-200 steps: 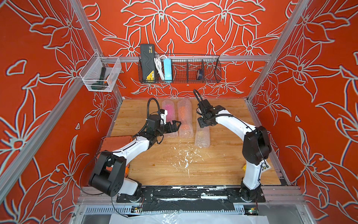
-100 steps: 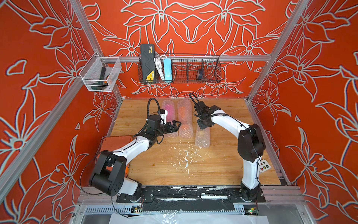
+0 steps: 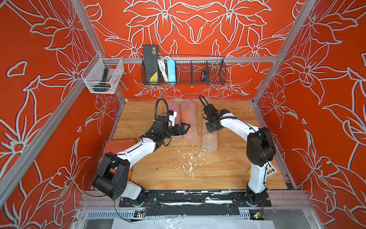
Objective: Unpack wine glasses from bubble wrap
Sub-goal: Unwrap the bubble wrap at the center of the board.
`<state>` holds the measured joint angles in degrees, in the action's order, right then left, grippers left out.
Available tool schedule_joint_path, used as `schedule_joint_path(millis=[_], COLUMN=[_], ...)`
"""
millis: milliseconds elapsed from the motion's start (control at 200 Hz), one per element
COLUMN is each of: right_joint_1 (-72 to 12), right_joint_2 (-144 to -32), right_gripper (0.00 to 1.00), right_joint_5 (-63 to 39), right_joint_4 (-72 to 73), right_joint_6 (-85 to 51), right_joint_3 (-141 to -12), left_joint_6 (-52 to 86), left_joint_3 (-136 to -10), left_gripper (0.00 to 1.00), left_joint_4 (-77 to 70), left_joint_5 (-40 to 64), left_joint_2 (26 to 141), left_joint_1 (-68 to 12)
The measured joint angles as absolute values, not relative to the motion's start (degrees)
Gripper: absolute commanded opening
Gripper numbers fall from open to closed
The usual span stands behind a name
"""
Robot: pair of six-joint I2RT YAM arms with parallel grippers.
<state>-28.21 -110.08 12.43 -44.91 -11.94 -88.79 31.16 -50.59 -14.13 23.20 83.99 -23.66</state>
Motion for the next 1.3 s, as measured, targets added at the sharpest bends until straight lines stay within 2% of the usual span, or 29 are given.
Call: schedule_joint_path(millis=[215,335,445,726,936,1296], right_joint_1=[-23.75,-20.80,-18.00,-12.25,-8.84,-5.30], right_joint_2=[-100.57,-96.23,-95.29,-95.29,-94.70,-93.25], right_gripper=[0.00,0.00,0.00,0.00,0.00,0.00], right_joint_5=[4.60,1.04,-2.37,-10.33,-16.64,-24.93], right_joint_4=[-37.36,-33.41,-30.94,-26.35,-23.53,-20.40], right_joint_6=[-13.65,-14.59,-15.18,-16.97,-18.81,-22.63], right_joint_3=[-79.18,-74.87,-72.40,-66.06,-64.90,-63.68], left_joint_6=[31.11,31.44,31.99,32.27,34.54,41.04], left_joint_3=[-62.76,-70.46,-75.88,-86.41,-85.93,-86.78], left_gripper=[0.85,0.74,0.70,0.72,0.80,0.80], left_joint_4=[-10.50,-8.40,-7.09,-2.39,-3.38,-10.26], left_joint_5=[21.80,20.23,20.34,19.81,20.99,22.96], left_joint_2=[92.55,99.31,105.43,117.97,120.66,125.47], left_joint_1=[-30.50,-33.17,-34.30,-39.51,-41.76,-41.78])
